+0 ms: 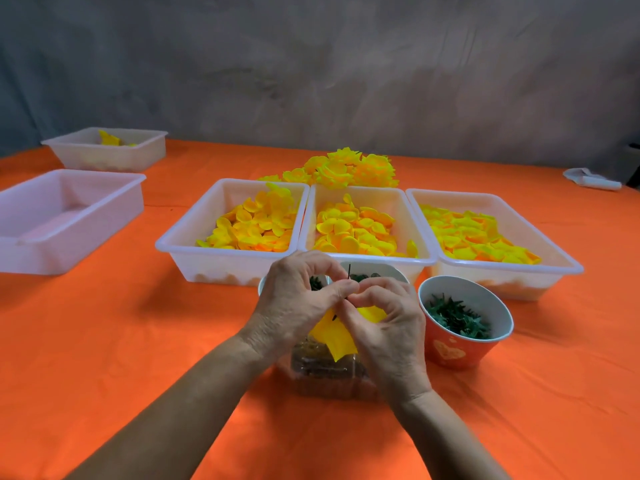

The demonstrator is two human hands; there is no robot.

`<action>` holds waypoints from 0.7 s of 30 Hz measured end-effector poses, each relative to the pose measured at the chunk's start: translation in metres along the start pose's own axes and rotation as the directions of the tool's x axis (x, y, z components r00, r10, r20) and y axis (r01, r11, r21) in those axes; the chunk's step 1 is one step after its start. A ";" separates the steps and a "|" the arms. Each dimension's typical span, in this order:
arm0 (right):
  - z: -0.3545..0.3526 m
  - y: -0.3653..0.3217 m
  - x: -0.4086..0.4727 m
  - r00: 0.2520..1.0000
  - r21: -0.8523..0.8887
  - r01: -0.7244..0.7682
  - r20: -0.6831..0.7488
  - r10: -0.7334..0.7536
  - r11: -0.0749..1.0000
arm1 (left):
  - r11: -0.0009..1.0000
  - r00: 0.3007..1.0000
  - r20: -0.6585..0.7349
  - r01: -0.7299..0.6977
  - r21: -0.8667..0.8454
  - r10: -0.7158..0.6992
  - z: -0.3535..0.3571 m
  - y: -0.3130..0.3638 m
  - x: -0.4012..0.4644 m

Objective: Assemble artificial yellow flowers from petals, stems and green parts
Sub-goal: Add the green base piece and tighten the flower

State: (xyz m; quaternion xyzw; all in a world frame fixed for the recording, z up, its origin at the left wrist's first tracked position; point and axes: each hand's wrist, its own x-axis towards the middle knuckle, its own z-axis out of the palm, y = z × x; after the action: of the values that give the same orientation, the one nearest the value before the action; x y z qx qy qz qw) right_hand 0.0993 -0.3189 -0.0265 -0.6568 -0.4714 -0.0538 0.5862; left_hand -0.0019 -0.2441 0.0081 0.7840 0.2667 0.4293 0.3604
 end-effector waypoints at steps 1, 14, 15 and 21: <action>0.002 0.002 -0.002 1.000 0.017 0.007 -0.015 -0.007 1.000 | 1.000 1.000 0.006 -0.010 0.012 0.010 0.000 0.000 0.000; -0.005 0.008 0.004 0.972 0.206 -0.128 0.218 0.082 0.970 | 0.999 0.999 0.045 -0.024 0.033 0.022 -0.003 0.001 0.005; -0.009 0.009 0.009 0.943 0.209 -0.168 0.320 0.094 0.964 | 0.999 0.998 0.052 -0.033 0.041 0.031 -0.004 0.000 0.005; -0.019 0.016 0.026 0.821 0.319 -0.307 0.565 0.080 0.897 | 0.997 0.996 0.059 -0.065 0.042 0.062 -0.005 -0.002 0.006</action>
State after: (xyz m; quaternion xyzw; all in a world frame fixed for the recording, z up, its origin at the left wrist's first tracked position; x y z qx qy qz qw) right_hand 0.1341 -0.3178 -0.0161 -0.5579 -0.5466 0.2902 0.5529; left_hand -0.0035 -0.2373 0.0112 0.8119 0.2405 0.4117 0.3369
